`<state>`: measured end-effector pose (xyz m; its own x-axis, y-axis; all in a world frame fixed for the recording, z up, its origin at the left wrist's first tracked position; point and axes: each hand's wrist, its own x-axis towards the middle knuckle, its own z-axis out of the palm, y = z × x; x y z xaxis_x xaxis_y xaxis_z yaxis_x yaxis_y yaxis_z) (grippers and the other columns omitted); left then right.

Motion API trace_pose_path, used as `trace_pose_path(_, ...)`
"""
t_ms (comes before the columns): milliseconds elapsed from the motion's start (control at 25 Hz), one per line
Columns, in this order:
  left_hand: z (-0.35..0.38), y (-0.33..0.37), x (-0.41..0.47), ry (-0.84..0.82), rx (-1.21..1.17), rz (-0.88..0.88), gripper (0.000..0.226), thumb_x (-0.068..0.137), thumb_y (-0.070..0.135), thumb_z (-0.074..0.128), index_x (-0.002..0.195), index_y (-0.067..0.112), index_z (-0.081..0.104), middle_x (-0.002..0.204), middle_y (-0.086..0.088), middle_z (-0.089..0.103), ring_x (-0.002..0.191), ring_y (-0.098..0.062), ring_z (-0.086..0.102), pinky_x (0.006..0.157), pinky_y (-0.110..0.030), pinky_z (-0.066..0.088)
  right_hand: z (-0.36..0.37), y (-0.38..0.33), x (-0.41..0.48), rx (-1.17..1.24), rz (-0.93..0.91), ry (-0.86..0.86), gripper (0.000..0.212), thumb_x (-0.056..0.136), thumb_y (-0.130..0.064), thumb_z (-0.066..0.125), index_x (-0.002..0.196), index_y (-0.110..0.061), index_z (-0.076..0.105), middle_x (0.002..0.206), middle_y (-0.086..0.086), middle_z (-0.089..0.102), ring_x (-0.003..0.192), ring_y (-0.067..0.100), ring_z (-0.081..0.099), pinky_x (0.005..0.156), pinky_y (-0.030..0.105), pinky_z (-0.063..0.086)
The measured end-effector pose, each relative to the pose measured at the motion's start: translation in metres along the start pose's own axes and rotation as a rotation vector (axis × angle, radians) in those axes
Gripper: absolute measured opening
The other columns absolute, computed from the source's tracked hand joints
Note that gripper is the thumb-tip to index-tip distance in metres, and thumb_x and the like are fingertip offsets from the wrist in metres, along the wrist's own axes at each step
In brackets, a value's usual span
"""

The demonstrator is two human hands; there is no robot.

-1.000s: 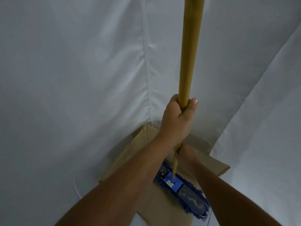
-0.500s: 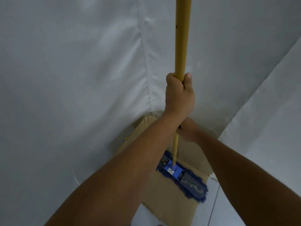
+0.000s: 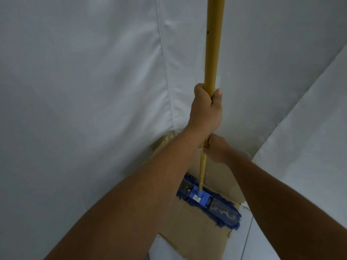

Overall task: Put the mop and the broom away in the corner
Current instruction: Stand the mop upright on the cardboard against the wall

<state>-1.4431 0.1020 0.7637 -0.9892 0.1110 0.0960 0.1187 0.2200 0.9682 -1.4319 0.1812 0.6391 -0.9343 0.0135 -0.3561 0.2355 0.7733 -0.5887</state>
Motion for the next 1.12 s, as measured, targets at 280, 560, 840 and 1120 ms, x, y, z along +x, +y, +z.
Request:
trace_pose_path(280, -0.007, 0.005, 0.022, -0.003, 0.126, -0.240, 0.054, 0.097, 0.029, 0.047, 0.139, 0.008, 0.021, 0.114, -0.002, 0.052, 0.086, -0.014, 0.053, 0.054, -0.014, 0.040, -0.013, -0.008, 0.002, 0.176, 0.110, 0.178, 0.035, 0.089, -0.020, 0.052, 0.123, -0.018, 0.046, 0.095, 0.004, 0.059, 0.076, 0.023, 0.061, 0.072, 0.043, 0.059)
trace_pose_path(560, -0.020, -0.012, 0.018, -0.150, 0.247, -0.299, 0.050, 0.097, 0.029, 0.040, 0.142, 0.009, 0.031, 0.136, -0.012, 0.051, 0.115, -0.027, 0.054, 0.087, -0.034, 0.044, -0.014, -0.014, -0.007, 0.099, 0.082, 0.186, 0.032, 0.089, -0.024, 0.053, 0.120, -0.018, 0.051, 0.099, 0.003, 0.062, 0.079, 0.019, 0.060, 0.074, 0.040, 0.057)
trace_pose_path(840, -0.046, -0.021, 0.006, -0.177, 0.369, -0.252, 0.056, 0.101, 0.025, 0.033, 0.151, 0.012, 0.012, 0.159, -0.007, 0.022, 0.142, -0.026, 0.029, 0.111, -0.036, 0.030, -0.007, -0.027, -0.020, 0.011, -0.016, 0.173, 0.049, 0.096, -0.019, 0.042, 0.144, -0.014, 0.033, 0.143, 0.010, 0.048, 0.122, 0.028, 0.052, 0.091, 0.033, 0.044)
trace_pose_path(1120, -0.057, -0.039, -0.011, -0.244, 0.657, -0.077, 0.059, 0.101, 0.024, 0.035, 0.151, 0.008, 0.008, 0.161, -0.010, 0.012, 0.148, -0.027, 0.011, 0.116, -0.042, 0.021, -0.009, -0.029, -0.044, -0.080, -0.070, 0.165, 0.049, 0.096, -0.015, 0.042, 0.143, -0.008, 0.032, 0.146, 0.011, 0.041, 0.134, 0.027, 0.037, 0.106, 0.037, 0.035)
